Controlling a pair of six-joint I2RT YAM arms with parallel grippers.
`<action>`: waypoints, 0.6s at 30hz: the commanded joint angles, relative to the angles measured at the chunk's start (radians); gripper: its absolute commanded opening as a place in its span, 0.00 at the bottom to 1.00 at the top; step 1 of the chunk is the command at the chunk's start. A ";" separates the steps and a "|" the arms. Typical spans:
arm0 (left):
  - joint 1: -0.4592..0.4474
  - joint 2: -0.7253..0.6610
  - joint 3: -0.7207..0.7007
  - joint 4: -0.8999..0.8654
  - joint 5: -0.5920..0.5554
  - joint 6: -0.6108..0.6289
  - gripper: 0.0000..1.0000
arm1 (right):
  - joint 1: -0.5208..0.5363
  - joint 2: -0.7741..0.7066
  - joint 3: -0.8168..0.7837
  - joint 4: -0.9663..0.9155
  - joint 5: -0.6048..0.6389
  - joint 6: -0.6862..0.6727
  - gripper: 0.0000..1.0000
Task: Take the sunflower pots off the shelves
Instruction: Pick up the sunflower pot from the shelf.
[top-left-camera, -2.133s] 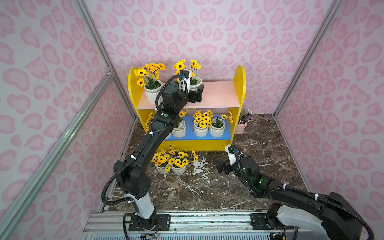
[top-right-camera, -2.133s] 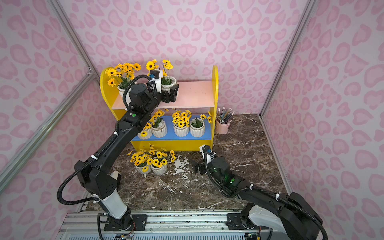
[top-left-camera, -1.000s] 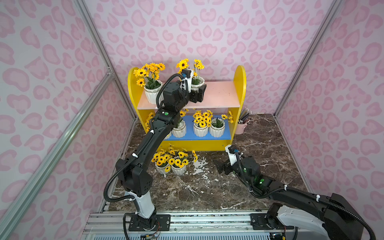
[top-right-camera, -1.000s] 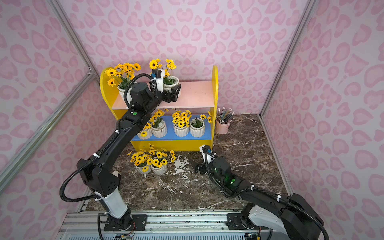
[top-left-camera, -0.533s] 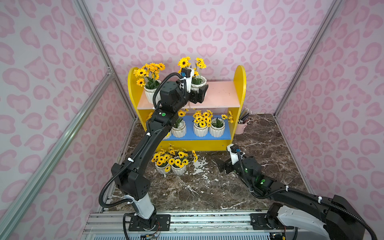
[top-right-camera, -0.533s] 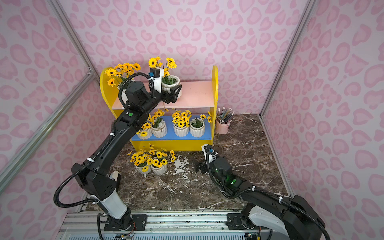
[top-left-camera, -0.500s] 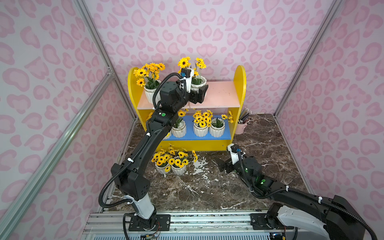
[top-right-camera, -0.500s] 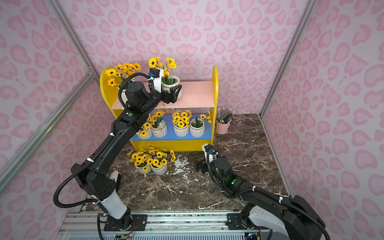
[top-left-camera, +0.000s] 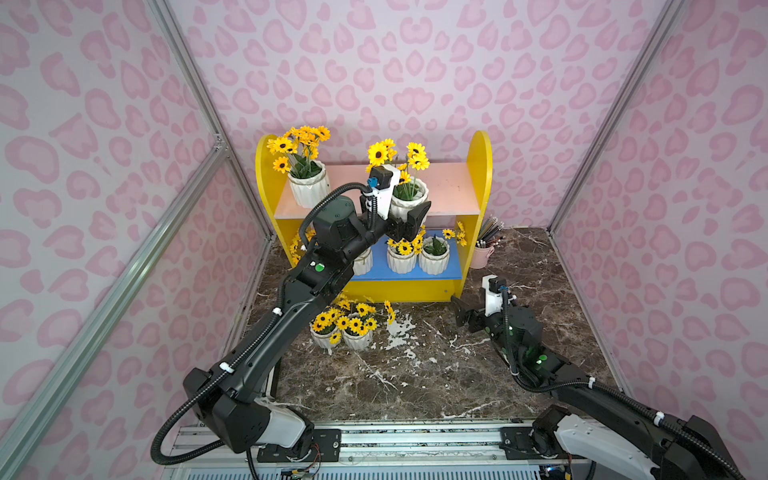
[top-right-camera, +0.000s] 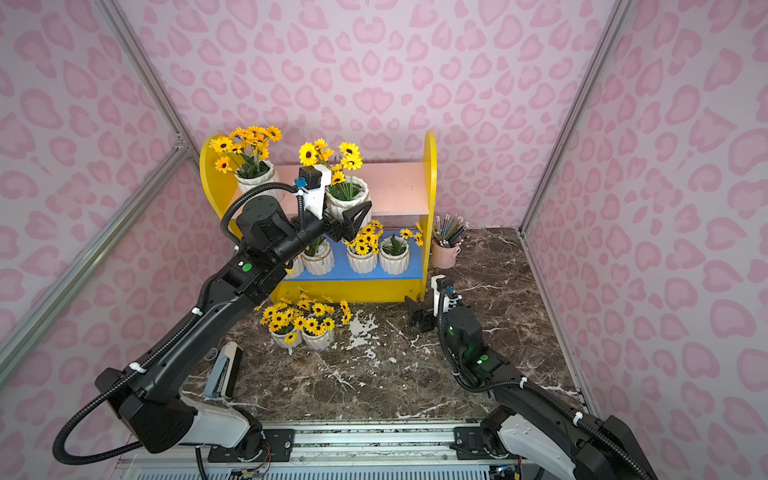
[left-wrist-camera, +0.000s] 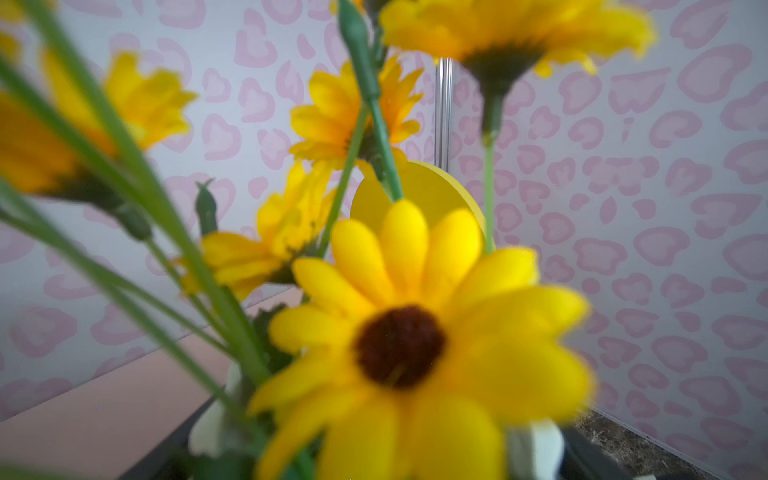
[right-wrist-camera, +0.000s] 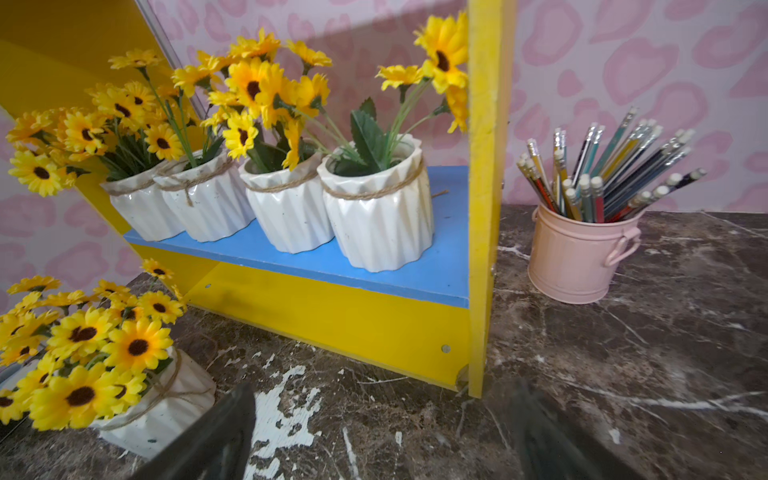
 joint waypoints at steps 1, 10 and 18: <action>-0.061 -0.083 -0.121 0.147 -0.026 0.053 0.04 | -0.049 -0.037 0.019 -0.022 0.042 0.051 0.96; -0.269 -0.220 -0.530 0.349 -0.174 0.028 0.04 | -0.300 -0.083 0.042 -0.133 0.023 0.205 0.94; -0.408 -0.075 -0.678 0.572 -0.258 0.020 0.03 | -0.468 -0.113 0.028 -0.162 -0.042 0.266 0.94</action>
